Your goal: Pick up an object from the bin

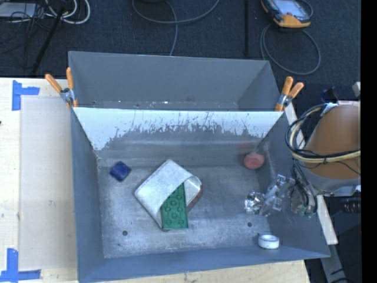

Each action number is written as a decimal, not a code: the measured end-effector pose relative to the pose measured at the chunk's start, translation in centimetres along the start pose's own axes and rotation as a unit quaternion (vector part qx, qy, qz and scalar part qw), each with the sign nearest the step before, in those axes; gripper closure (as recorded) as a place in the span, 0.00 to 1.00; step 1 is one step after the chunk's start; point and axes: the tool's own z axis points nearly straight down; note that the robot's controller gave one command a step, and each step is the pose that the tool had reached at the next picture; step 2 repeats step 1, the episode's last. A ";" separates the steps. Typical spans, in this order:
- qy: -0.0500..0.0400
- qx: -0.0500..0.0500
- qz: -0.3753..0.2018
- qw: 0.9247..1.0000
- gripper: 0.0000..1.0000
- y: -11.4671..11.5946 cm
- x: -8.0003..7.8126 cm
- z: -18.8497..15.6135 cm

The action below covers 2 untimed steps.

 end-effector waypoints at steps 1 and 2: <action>0.003 0.000 -0.002 1.000 1.00 0.0 -0.1 -1.4; 0.003 0.000 -0.002 1.000 1.00 0.0 -0.1 -1.4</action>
Offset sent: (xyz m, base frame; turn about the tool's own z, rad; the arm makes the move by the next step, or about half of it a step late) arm 0.0000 -0.0001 0.0138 0.0000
